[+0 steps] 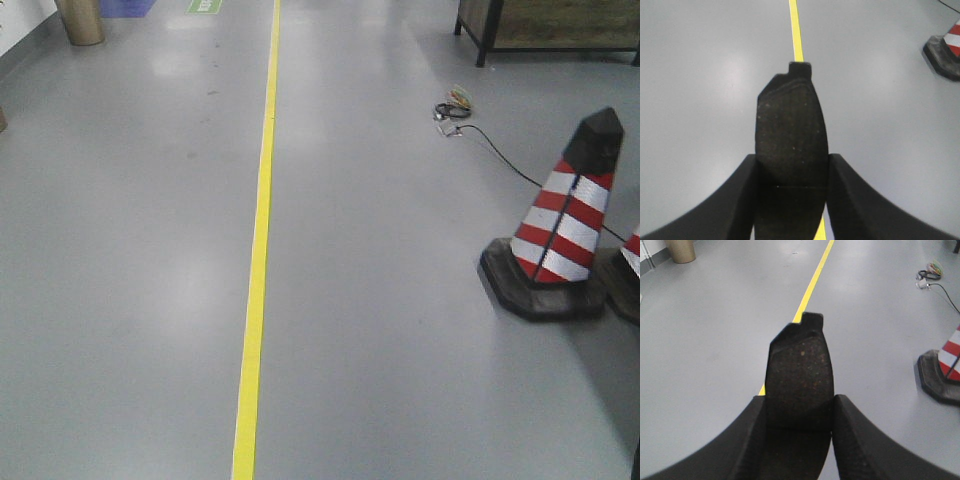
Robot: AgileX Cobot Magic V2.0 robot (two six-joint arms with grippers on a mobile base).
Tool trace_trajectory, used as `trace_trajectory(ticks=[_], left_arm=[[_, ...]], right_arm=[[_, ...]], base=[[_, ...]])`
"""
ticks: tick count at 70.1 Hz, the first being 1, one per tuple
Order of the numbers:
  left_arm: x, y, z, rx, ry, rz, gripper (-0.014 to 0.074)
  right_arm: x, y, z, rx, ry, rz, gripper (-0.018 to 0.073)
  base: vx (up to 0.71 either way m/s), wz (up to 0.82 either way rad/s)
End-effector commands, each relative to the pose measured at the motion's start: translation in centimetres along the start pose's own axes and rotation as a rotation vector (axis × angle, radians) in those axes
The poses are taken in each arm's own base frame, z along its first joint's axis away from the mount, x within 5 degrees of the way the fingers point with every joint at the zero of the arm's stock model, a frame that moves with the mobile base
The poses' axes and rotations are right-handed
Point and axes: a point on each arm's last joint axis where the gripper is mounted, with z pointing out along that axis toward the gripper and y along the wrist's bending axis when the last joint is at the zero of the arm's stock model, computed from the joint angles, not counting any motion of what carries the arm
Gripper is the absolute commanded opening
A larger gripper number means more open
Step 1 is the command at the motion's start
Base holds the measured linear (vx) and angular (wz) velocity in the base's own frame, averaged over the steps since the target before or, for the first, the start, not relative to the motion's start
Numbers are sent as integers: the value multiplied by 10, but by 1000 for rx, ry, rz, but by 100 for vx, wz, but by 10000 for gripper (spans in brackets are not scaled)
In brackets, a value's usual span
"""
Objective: Move and align brake pads A on conveyor
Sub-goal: 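Drive past the red-white cones toward the conveyor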
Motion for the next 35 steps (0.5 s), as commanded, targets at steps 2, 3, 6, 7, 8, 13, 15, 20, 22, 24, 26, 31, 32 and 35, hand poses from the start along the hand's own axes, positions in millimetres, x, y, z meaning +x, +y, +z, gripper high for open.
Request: trace_trajectory(ticks=[2,3,6,7,8,13,15,20,22,24,26,31,32,35], left_arm=[[-14,-1,-5,12,-98,2,-6],[-14,-1,-5,12,-98,2,-6],[-14,-1,-5,12,-98,2,-6],[-14,-1,-5,12,-98,2,-6],[-14,-1,-5,12,-98,2,-6],[-14,-1,-5,12,-98,2,-6],[-14,-1,-5,12,-98,2,-6],[-14,-1,-5,12,-98,2,-6],[-14,-1,-5,12,-98,2,-6],[-14,-1,-5,12,-98,2,-6],[-14,-1,-5,12,-98,2,-6],[-14,-1,-5,12,-98,2,-6],[-14,-1,-5,12,-98,2,-6],[-14,-1,-5,12,-98,2,-6]], right_arm=[[-17,1,-5,-6,-117,-14,-11],[-17,1,-5,-6,-117,-14,-11],[-17,1,-5,-6,-117,-14,-11],[-17,1,-5,-6,-117,-14,-11],[-17,1,-5,-6,-117,-14,-11],[-17,1,-5,-6,-118,-14,-11],[-17,1,-5,-6,-118,-14,-11],[-17,1,-5,-6,-116,-14,-11],[-17,1,-5,-6,-116,-14,-11],[-17,1,-5,-6,-116,-14,-11],[-17,1,-5,-6,-116,-14,-11],[-17,1,-5,-6,-116,-14,-11],[-17,1,-5,-6,-116,-14,-11],[-17,1,-5,-6,-116,-14,-11]], base=[[71,7],[71,8],[70,8],[70,8],[69,9],[68,8],[67,8],[65,7],[63,6],[62,5],[60,2],[58,0],[56,-3],[56,-5]])
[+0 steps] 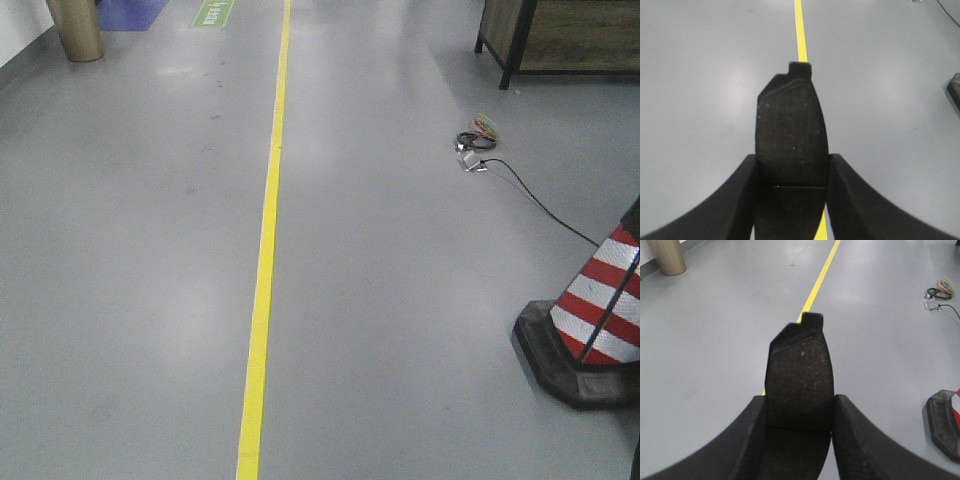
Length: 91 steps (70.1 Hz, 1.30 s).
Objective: Move and align brake pads A on conveyor
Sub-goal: 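Drive past the red-white cones toward the conveyor, then turn the base to face along the black conveyor belt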
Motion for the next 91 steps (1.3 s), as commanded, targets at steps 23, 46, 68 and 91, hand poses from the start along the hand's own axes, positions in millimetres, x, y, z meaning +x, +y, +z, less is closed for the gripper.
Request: trace_trajectory(ticks=[23,46,68,91], left_arm=[[-14,-1,-5,13,-98,2,-6],[-14,-1,-5,13,-98,2,-6],[-14,-1,-5,12,-97,2,-6],[-14,-1,-5,12,-97,2,-6]], right_arm=[[-17,1,-5,-6,-115,-14,-11],[-17,1,-5,-6,-115,-14,-11],[-17,1,-5,-6,-115,-14,-11],[-17,1,-5,-6,-116,-14,-11]], base=[[48,-29],[40,-68],[38,-88],[34,-90]])
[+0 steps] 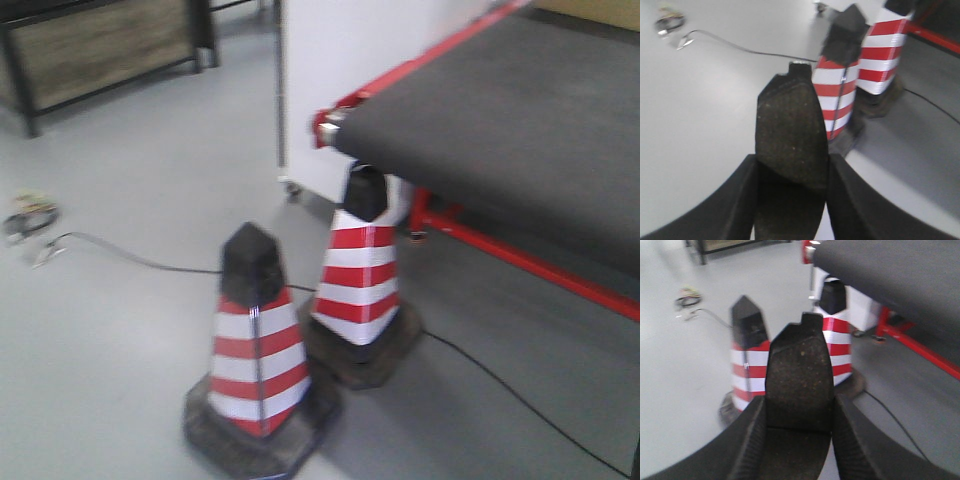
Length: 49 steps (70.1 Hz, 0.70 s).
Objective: Move and align brake pads A on conveyor
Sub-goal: 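Turn the base to face along the black conveyor belt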
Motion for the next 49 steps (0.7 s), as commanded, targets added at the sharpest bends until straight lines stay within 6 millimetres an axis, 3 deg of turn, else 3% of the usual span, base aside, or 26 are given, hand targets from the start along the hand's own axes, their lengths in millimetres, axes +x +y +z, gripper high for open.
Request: trace_trajectory(ticks=[1,49], left_arm=[[-14,-2,-5,15,-96,0,-6],[-14,-2,-5,15,-96,0,-6]], right_arm=[[-17,1,-5,-6,-116,-14,-11],[-17,1,-5,-6,-116,-14,-11]], base=[[30,-90],[25,-85]])
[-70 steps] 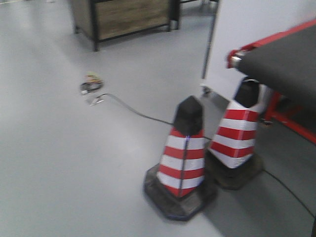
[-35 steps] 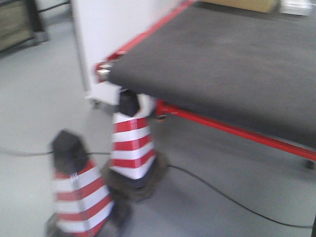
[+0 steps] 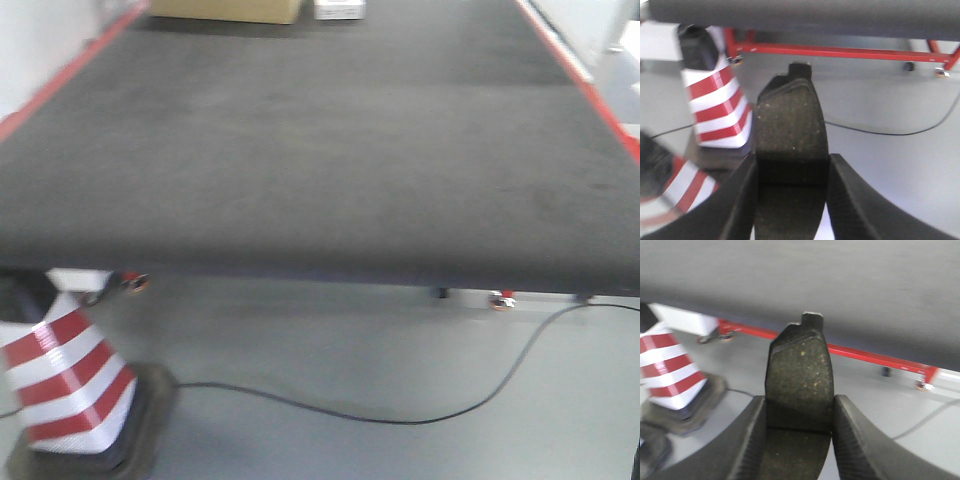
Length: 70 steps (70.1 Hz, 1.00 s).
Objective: Move and align brake pads A on conveyor
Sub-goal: 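Turn the base to face along the black conveyor belt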
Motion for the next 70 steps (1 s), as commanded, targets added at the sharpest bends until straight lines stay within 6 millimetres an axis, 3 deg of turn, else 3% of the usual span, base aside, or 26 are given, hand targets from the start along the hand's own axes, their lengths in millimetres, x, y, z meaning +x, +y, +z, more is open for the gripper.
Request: trace_trajectory(ticks=[1,28,70], left_arm=[[-14,-1,-5,13,-97,1,-6],[-14,-1,-5,13,-97,1,-6],[-14,-1,-5,13,-97,1,-6]], right_arm=[[-17,1,-5,-7,-117,-14,-11],[-17,1,-5,-6,-116,-14,-11],[-17,1,-5,-7,-117,-14,-11]], base=[[25,-56],[32,-29],[39,10]])
